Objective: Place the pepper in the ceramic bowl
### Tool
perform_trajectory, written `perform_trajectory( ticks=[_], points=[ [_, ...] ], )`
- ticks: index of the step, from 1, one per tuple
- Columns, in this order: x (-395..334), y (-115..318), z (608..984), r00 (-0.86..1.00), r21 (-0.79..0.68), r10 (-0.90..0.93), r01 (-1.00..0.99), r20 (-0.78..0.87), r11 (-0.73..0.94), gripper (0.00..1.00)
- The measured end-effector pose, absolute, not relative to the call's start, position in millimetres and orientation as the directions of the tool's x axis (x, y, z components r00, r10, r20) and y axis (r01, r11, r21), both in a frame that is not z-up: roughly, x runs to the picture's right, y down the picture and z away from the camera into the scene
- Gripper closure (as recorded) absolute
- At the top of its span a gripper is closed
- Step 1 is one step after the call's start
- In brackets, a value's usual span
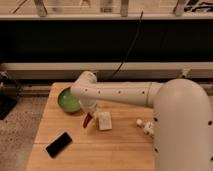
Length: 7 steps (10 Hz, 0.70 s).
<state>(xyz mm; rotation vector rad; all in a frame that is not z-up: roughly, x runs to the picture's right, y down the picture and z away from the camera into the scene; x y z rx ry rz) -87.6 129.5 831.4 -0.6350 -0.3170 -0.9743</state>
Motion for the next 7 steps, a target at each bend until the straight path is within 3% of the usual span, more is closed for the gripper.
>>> perform_trajectory(
  ticks=[7],
  points=[
    [-123.9,75.8,863.0,0.530,-0.305,-0.671,0.848,0.519,0.434,1.00]
  ],
)
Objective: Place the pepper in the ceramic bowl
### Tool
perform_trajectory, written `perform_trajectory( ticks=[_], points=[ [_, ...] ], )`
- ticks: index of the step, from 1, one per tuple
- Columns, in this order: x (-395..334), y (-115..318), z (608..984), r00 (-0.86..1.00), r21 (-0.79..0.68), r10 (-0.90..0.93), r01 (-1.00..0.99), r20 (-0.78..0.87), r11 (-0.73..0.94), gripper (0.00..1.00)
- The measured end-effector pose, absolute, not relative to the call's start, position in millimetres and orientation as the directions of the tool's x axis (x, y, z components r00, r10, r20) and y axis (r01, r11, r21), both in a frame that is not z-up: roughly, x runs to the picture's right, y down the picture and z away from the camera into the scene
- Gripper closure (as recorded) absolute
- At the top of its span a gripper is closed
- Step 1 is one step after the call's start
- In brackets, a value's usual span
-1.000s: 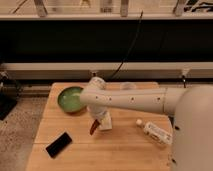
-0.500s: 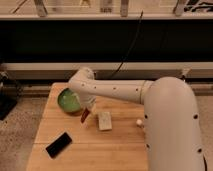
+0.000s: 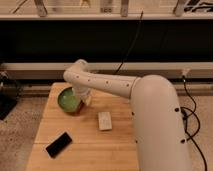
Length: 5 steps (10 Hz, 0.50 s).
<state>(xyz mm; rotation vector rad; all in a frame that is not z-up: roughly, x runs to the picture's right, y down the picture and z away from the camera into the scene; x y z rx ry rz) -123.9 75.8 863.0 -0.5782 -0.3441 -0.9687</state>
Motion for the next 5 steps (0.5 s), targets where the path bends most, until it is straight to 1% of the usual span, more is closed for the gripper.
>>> perform_trajectory(
  ticks=[5],
  points=[
    [-144.7,54.0,888.8,0.552,-0.250,-0.641,0.826,0.533,0.504,1.00]
  ],
)
